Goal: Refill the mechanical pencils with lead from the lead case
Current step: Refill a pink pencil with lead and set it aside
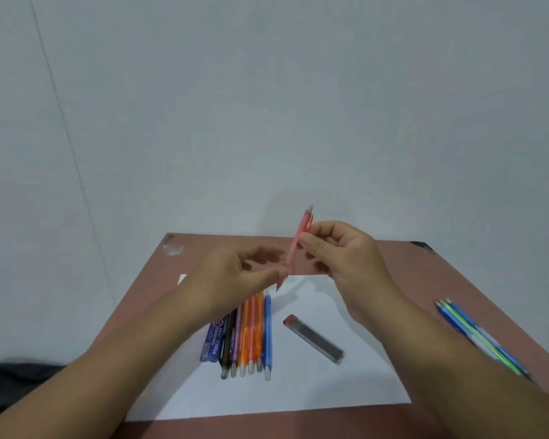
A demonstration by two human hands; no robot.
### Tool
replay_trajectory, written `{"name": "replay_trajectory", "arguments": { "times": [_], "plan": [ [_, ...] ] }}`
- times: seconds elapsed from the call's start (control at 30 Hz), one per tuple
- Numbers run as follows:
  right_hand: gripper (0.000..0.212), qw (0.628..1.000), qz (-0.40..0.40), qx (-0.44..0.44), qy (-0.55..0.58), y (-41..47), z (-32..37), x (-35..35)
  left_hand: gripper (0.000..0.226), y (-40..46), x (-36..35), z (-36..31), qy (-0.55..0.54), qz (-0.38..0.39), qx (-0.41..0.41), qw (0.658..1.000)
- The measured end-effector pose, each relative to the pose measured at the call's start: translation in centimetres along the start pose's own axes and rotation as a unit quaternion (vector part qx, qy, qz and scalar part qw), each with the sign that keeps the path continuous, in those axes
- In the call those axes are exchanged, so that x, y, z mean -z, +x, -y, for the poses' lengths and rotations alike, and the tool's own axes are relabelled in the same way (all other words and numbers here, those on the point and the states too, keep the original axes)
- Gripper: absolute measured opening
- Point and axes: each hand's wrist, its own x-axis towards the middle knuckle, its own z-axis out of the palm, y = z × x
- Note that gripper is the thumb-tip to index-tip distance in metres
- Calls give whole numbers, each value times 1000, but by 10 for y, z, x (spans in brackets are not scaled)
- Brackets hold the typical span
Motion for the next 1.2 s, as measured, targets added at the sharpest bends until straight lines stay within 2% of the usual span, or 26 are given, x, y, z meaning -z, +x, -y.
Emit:
{"name": "replay_trajectory", "arguments": {
  "times": [0.1,0.2,0.3,0.47,0.67,0.8,0.9,1.03,1.2],
  "plan": [
    [15,998,-19,-21,61,7,7,-4,19,13,-5,-15,-30,4,-4,1000],
    [15,995,-33,-28,89,13,9,-6,8,24,-11,-17,-43,-25,11,999],
    [13,996,-54,-25,72,16,2,-5,14,23,-15,-8,-43,-39,14,998],
    [8,993,-66,-20,100,19,-16,6,22,16,-16,21,71,-48,12,996],
    [9,995,-37,-15,86,18,-21,10,18,18,-8,36,115,-59,-14,991],
    [9,995,-57,-20,74,22,-25,13,20,20,-1,41,135,-62,-16,989],
    [6,997,-74,-13,-7,27,-31,25,21,21,2,44,147,-83,-18,986],
    [11,971,-16,-11,-237,32,-45,34,21,22,6,47,156,-86,-32,984],
    [9,939,28,-55,-338,38,-62,38,20,23,5,53,141,-81,-32,986]
  ]
}}
